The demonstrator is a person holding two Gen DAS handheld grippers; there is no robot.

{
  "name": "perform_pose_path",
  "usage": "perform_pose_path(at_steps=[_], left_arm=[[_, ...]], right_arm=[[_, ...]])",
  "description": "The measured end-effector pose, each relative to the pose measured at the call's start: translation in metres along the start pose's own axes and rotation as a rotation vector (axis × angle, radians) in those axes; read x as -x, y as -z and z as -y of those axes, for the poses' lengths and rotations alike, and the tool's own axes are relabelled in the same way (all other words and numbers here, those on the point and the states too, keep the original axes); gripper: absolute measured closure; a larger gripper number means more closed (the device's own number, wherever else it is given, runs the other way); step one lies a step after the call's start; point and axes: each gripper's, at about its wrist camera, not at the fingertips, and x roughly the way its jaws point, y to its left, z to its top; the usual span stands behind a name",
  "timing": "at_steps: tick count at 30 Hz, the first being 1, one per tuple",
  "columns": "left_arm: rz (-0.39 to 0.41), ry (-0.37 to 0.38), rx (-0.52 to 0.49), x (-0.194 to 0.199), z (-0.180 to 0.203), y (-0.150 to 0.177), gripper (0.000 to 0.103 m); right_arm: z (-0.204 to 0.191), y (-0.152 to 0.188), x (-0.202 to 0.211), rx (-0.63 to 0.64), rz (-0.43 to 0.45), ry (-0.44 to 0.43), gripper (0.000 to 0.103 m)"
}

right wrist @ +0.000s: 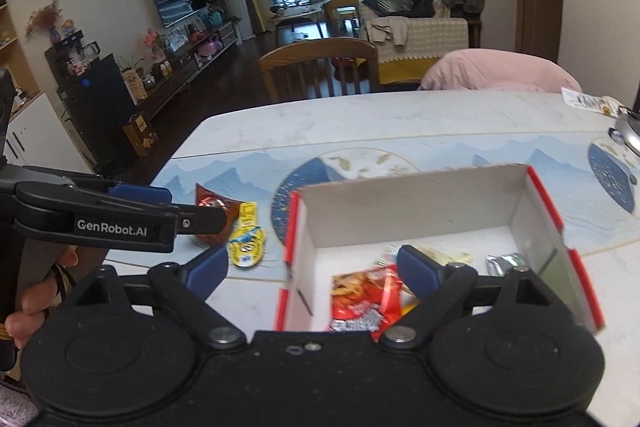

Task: Organize snacks
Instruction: 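Withdraw both tools from the box toward the copper bag and yellow stick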

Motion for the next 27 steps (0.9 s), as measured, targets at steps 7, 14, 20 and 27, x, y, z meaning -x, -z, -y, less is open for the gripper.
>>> perform_pose_path(at_steps=[7,14,20,27], left_arm=[[-0.013,-0.022,0.057,-0.001,-0.047,0.005,0.026],[-0.084,-0.103,0.081,-0.028,-0.095,0.008,0.026],[-0.182,-0.138,0.109,-0.066,-0.122,0.010,0.026],[-0.250,-0.161,0.091,-0.109,-0.132,-0.005,0.026]], right_arm=[[-0.037,-0.004,-0.019,0.048,0.000,-0.015,0.001],[-0.076,0.000,-0.049,0.143,-0.057,-0.008,0.000],[-0.098,0.004,-0.079,0.212,-0.123,0.001,0.001],[-0.102,0.004,-0.107,0.252,-0.174,0.011,0.001]])
